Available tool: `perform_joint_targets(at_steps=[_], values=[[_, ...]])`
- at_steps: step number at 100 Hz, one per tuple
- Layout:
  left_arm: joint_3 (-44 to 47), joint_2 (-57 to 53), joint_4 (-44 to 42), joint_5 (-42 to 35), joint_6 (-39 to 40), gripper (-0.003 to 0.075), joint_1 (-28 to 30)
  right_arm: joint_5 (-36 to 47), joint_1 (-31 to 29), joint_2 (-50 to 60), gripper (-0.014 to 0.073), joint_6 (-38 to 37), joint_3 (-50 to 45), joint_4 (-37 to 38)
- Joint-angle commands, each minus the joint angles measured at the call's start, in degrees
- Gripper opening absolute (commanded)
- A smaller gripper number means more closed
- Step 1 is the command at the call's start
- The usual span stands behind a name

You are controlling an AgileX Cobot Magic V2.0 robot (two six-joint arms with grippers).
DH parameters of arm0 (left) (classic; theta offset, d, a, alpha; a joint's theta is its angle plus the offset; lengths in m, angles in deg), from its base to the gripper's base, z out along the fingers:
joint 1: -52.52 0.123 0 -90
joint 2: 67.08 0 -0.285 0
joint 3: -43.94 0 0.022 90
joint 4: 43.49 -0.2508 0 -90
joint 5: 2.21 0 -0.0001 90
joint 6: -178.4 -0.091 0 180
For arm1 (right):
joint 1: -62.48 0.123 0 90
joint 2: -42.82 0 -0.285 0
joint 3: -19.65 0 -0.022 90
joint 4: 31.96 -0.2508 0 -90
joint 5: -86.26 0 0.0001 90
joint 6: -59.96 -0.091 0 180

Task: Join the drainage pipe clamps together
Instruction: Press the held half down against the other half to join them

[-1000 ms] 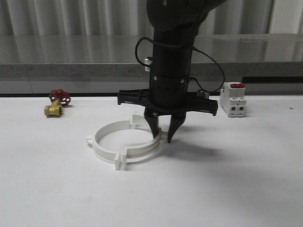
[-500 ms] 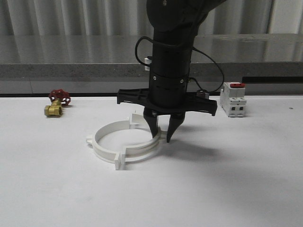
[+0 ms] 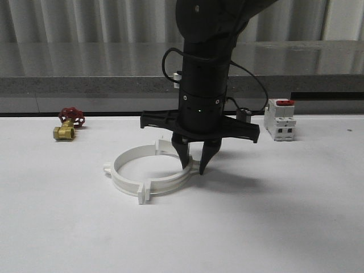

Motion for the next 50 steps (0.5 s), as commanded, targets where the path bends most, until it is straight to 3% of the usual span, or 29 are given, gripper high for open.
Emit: perform_joint_targets(at_steps=[1,50], values=[[-1.6,0.3,-0.2,-3.7,0.0,-0.002,0.0,0.9,0.2,3.2,0.015,0.0,1.8,0.7],[-1.6,0.3,-0.2,-3.7,0.0,-0.002,0.0,1.7,0.2,3.2,0.015,0.2,1.8,0.5]])
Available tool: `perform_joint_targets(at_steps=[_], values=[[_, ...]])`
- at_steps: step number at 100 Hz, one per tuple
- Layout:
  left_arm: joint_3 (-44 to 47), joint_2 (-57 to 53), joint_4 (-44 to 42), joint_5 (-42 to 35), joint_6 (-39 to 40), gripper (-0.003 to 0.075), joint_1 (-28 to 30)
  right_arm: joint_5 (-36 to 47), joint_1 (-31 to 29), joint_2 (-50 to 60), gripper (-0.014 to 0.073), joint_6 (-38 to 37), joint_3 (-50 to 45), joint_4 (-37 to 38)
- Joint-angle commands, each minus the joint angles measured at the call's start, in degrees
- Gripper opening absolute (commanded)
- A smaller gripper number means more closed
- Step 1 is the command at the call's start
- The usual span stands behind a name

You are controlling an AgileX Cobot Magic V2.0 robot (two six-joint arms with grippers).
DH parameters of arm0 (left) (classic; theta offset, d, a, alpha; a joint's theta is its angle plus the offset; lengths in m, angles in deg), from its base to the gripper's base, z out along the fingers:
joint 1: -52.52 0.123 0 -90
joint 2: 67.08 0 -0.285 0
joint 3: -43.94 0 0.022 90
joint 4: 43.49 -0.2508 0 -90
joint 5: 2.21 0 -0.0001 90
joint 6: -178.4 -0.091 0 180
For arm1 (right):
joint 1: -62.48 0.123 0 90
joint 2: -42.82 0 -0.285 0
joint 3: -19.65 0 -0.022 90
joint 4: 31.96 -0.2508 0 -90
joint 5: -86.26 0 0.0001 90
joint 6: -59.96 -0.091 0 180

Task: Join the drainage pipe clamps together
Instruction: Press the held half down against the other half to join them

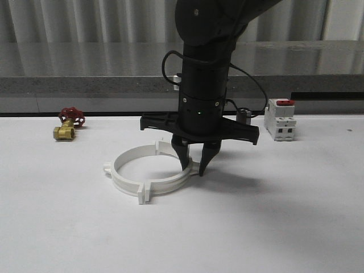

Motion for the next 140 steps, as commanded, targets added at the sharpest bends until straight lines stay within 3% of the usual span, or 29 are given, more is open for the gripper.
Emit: perform_joint_targets(at_steps=[1,74,106,140], values=[[-1.6,0.3,-0.2,-3.7,0.0,-0.002,0.0,1.6,0.2,3.3,0.015,0.5,1.8,0.5],[-1.6,0.3,-0.2,-3.7,0.0,-0.002,0.0,1.8,0.3,3.3,0.0158,2.8,1.8,0.3],[-1.6,0.3,-0.2,-3.7,0.0,-0.002,0.0,2.3,0.3,3.3,0.0355,2.9,1.8,0.3],[-1.6,0.3,-0.2,-3.7,0.0,-0.002,0.0,2.4,0.3,3.3,0.0365,2.9,1.8,0.3]])
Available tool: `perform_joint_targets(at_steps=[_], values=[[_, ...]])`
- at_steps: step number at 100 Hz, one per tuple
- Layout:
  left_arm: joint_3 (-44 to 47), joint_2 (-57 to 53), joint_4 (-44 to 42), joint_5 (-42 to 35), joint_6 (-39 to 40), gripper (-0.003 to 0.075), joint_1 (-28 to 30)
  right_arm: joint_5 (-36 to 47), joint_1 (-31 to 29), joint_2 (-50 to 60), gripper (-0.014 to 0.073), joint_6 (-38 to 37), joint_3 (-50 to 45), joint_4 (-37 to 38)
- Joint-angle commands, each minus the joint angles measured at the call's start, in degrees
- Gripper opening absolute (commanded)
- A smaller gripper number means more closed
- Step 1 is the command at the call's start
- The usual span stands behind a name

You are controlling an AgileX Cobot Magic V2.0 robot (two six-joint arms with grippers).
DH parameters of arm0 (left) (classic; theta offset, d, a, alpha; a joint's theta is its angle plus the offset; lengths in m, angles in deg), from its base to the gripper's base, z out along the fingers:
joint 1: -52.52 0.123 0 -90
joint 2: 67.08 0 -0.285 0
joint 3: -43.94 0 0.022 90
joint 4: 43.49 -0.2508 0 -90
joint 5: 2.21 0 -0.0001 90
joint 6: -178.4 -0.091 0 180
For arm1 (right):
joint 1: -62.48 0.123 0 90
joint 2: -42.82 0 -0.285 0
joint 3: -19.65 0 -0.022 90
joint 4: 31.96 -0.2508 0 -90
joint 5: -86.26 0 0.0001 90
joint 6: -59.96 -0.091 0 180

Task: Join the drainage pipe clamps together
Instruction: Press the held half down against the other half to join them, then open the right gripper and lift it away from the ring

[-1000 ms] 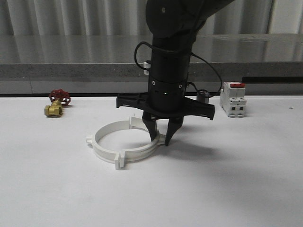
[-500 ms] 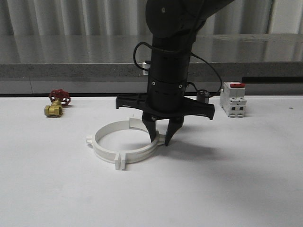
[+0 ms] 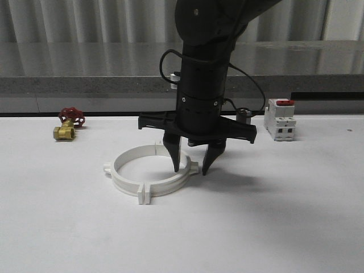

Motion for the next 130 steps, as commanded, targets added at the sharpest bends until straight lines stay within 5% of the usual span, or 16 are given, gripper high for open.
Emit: perform_joint_targets(at_steps=[1,48,89,130], values=[[-1.6,0.3,-0.2,-3.7,0.0,-0.002,0.0,1.1,0.3,3.3,0.0365,0.9,1.8,0.7],[-1.6,0.3,-0.2,-3.7,0.0,-0.002,0.0,-2.3,0.3,3.4,0.0365,0.9,2.1,0.7],[-1.6,0.3,-0.2,-3.7,0.0,-0.002,0.0,-12.3,0.3,3.4,0.0364,1.9,11.7,1.8],[-1.6,0.3,-0.2,-3.7,0.0,-0.002,0.0,-19.7,-2.4,7.2,0.0364,11.2,16.5,1.8]])
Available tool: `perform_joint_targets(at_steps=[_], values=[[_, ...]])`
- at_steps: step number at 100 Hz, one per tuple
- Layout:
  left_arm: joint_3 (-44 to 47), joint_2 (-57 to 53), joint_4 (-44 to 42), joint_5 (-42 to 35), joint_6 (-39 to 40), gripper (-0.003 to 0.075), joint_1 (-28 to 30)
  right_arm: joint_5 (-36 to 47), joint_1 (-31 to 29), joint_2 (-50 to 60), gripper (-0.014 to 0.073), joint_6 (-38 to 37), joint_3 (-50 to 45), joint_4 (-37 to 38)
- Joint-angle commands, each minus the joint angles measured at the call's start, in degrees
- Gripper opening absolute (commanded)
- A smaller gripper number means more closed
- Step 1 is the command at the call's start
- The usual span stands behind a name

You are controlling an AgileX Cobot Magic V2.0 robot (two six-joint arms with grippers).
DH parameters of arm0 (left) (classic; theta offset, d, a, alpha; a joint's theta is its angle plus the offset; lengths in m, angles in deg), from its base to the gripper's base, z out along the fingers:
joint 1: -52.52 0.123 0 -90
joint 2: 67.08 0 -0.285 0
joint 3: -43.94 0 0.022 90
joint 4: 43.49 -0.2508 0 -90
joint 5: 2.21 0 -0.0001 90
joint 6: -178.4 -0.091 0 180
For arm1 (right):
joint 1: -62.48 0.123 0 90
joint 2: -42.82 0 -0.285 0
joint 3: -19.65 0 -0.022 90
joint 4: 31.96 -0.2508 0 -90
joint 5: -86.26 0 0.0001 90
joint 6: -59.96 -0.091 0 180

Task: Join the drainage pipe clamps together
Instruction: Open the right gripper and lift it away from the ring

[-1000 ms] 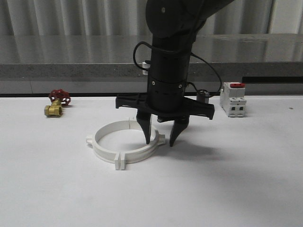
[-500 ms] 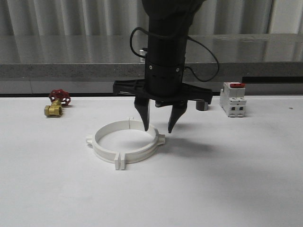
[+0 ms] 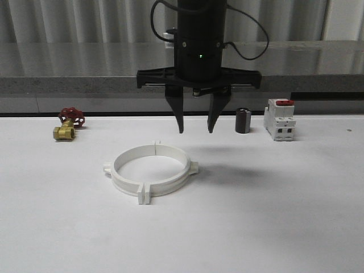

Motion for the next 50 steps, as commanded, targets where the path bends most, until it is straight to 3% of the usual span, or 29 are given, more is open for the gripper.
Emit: perform_joint_targets(at_steps=[1,50], values=[[-1.6,0.3,-0.2,-3.7,0.0,-0.002,0.0,-0.3,-1.8,6.0,0.0364,2.8,2.0,1.3],[-1.6,0.3,-0.2,-3.7,0.0,-0.002,0.0,-4.2,-15.7,17.4,0.0361,16.5,0.3,1.1]])
